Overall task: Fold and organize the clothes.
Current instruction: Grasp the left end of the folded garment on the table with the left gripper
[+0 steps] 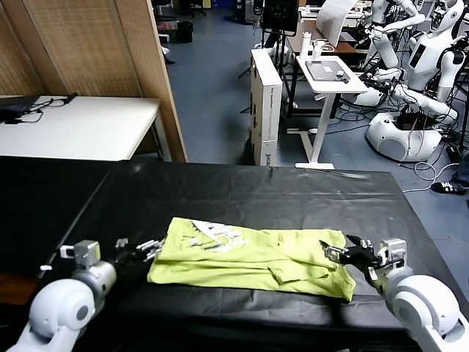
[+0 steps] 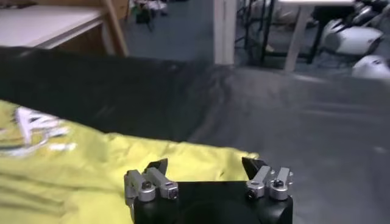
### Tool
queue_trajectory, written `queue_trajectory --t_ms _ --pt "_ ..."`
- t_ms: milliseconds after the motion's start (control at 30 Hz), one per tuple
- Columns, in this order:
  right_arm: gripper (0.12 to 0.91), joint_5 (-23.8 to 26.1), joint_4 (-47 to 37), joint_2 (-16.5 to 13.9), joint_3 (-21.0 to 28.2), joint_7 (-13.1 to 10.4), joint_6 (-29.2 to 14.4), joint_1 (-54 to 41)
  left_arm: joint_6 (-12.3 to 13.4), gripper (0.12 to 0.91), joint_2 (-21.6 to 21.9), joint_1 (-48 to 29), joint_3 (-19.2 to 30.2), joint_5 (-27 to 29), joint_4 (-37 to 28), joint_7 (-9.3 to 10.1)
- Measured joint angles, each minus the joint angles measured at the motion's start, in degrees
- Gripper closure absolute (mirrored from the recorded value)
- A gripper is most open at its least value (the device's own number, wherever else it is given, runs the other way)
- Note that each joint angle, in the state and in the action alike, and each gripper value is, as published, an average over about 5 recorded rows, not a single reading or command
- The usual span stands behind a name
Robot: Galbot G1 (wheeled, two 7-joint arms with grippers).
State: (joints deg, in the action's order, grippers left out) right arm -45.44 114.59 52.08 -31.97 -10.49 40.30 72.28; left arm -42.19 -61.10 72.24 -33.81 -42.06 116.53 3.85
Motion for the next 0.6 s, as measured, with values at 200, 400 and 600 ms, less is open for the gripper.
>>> queue_trajectory --t_ms 200,400,600 --pt "0.118 0.42 -2.36 1.23 0.17 -0.2 -0.32 -1.36 0.0 0.123 -1.55 -4.44 2.72 1.48 -4.64 -0.09" --pt "0.118 0.68 -3.01 2.29 0.19 -0.27 -0.4 -1.1 0.0 0.123 -3.46 -7.16 5.51 3.53 -8.53 -0.1" --pt "0.12 1.24 -3.75 3.21 0.2 -0.02 -0.73 -0.77 0.0 0.123 -4.63 -9.27 7.27 4.85 -11.81 -0.08"
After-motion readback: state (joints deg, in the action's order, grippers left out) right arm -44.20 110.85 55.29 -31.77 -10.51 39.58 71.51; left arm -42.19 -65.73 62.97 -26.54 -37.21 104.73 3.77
